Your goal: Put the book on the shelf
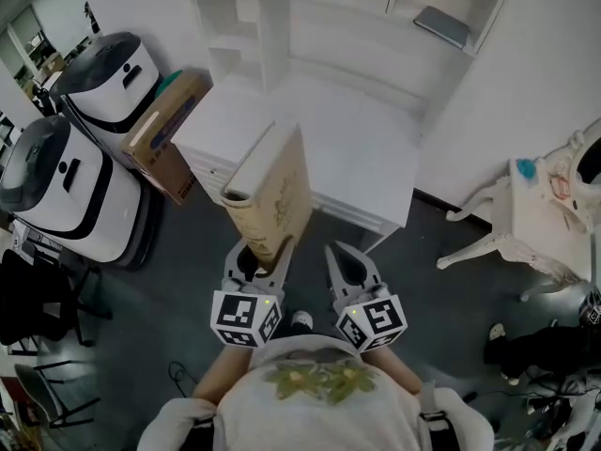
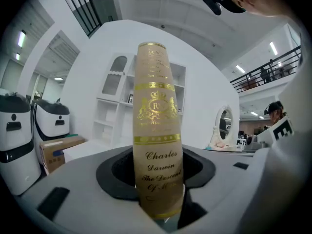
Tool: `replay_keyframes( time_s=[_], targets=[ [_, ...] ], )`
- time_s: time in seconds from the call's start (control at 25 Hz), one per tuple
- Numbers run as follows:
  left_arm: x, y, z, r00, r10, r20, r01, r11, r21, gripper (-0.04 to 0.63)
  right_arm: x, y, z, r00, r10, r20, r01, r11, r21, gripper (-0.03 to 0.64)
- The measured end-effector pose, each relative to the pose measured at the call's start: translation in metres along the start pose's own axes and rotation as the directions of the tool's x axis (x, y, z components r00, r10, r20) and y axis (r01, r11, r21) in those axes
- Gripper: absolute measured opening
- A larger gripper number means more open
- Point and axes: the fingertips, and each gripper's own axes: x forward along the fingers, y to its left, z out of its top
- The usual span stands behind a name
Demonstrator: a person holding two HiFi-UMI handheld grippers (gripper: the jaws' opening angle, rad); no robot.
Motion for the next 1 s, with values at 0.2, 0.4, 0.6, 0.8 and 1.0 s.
replay_keyframes(
  time_s=[0.2,0.4,0.6,0.8,1.0],
  targets=[
    [0.010,0.015,-0.005,1.000,-0.012,-0.020,0.012,1.000,-0.014,0.227,0.018,-0.001,-0.007,1.000,-0.012,-0.029,0.012,1.000,0.009,0.031],
    [0.020,0.036,-0.006,1.000,-0.010,-0.029,0.009,0.999,-0.032,0.227,0.043,0.000,-0.013,0.999,-0.005,-0.053,0.006,1.000,0.016,0.031],
    [0.033,0.067,-0.004,0.999,-0.017,-0.044,0.015,0.999,-0.039,0.227,0.079,0.005,-0.016,0.998,-0.001,-0.066,0.003,1.000,0.018,0.031],
    [0.055,0.098,0.000,0.999,-0.020,-0.047,0.018,0.999,-0.051,0.227,0.115,0.002,-0.020,0.997,-0.004,-0.078,0.006,1.000,0.020,0.031],
    [0.080,0.125,0.005,0.998,-0.029,-0.056,0.026,0.998,-0.059,0.227,0.152,-0.004,-0.018,0.996,-0.010,-0.092,0.012,1.000,0.020,0.031]
  ],
)
